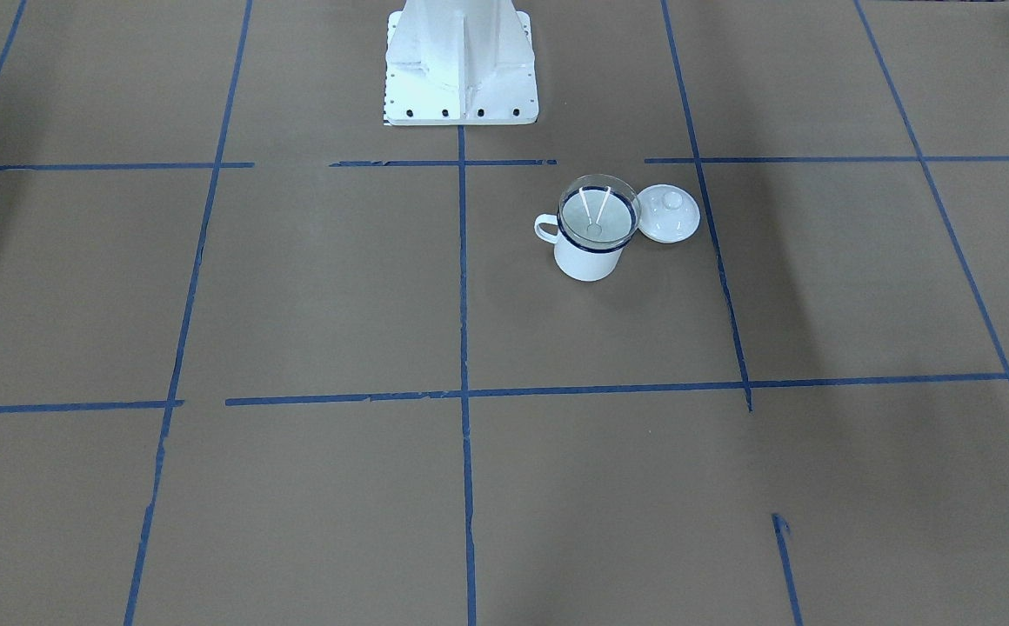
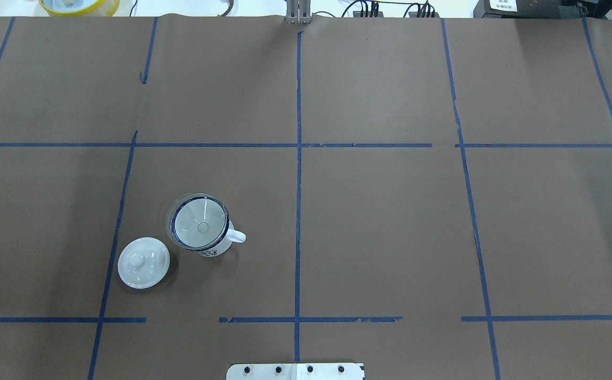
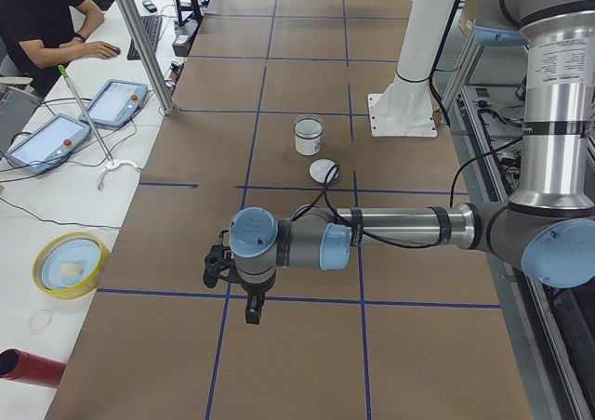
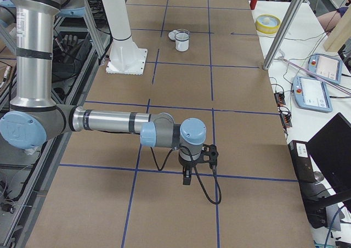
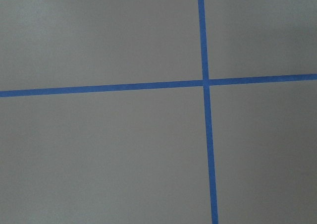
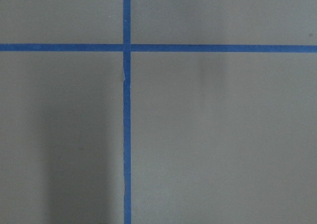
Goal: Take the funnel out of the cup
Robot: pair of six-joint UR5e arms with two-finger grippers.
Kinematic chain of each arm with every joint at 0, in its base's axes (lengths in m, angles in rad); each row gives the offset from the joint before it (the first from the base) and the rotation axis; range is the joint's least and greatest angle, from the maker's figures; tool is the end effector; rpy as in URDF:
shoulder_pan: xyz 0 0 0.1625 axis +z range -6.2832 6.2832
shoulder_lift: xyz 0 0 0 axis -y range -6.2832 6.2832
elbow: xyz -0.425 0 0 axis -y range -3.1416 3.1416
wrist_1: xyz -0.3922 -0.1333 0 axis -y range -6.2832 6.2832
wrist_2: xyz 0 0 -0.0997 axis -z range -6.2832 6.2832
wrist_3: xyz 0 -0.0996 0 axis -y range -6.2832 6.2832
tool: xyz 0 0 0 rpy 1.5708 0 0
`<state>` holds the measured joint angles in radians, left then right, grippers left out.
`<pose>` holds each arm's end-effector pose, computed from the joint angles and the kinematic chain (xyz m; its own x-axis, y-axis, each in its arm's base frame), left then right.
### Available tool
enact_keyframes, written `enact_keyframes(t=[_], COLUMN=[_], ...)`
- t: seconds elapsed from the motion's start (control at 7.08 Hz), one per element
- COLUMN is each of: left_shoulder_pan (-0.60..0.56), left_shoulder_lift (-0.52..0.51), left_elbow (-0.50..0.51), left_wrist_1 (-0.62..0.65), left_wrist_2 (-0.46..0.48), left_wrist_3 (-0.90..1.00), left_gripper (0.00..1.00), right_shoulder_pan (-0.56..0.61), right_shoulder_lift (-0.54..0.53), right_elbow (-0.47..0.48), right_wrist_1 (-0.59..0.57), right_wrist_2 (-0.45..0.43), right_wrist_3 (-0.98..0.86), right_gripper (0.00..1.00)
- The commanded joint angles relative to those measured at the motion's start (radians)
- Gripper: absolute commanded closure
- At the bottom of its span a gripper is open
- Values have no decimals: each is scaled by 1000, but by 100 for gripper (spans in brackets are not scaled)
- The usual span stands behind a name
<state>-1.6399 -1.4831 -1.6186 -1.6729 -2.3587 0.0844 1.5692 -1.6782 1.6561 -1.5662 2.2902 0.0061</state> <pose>-0.0942 -0.4531 0.6654 0.7100 0.0792 -0.6997 0.0091 0.9925 0.1216 0.0670 -0.4450 0.6704 0.7522 0.0164 0.6587 -0.0030 0.9998 -0.0215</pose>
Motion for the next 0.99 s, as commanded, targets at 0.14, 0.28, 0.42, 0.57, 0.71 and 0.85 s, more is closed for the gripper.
enact_keyframes(t=[0.14, 0.28, 0.42, 0.57, 0.71, 0.85], left_shoulder_pan=[17, 32, 75, 138, 240, 321], left_shoulder_lift=[12, 12, 12, 6, -34, -89], left_elbow=[-65, -88, -131, -180, -234, -259], left_wrist_1=[-124, -169, -172, -171, -169, -165], left_wrist_2=[-2, -10, -11, -11, -7, -1], left_wrist_3=[-281, -428, -546, -683, -903, -1049], left_gripper=[0, 0, 0, 0, 0, 0], right_shoulder_pan=[0, 0, 0, 0, 0, 0], right_shoulder_lift=[0, 0, 0, 0, 0, 0], right_elbow=[-1, -1, -1, -1, 1, -1], right_wrist_1=[0, 0, 0, 0, 0, 0], right_wrist_2=[0, 0, 0, 0, 0, 0], right_wrist_3=[0, 0, 0, 0, 0, 0], right_gripper=[0, 0, 0, 0, 0, 0])
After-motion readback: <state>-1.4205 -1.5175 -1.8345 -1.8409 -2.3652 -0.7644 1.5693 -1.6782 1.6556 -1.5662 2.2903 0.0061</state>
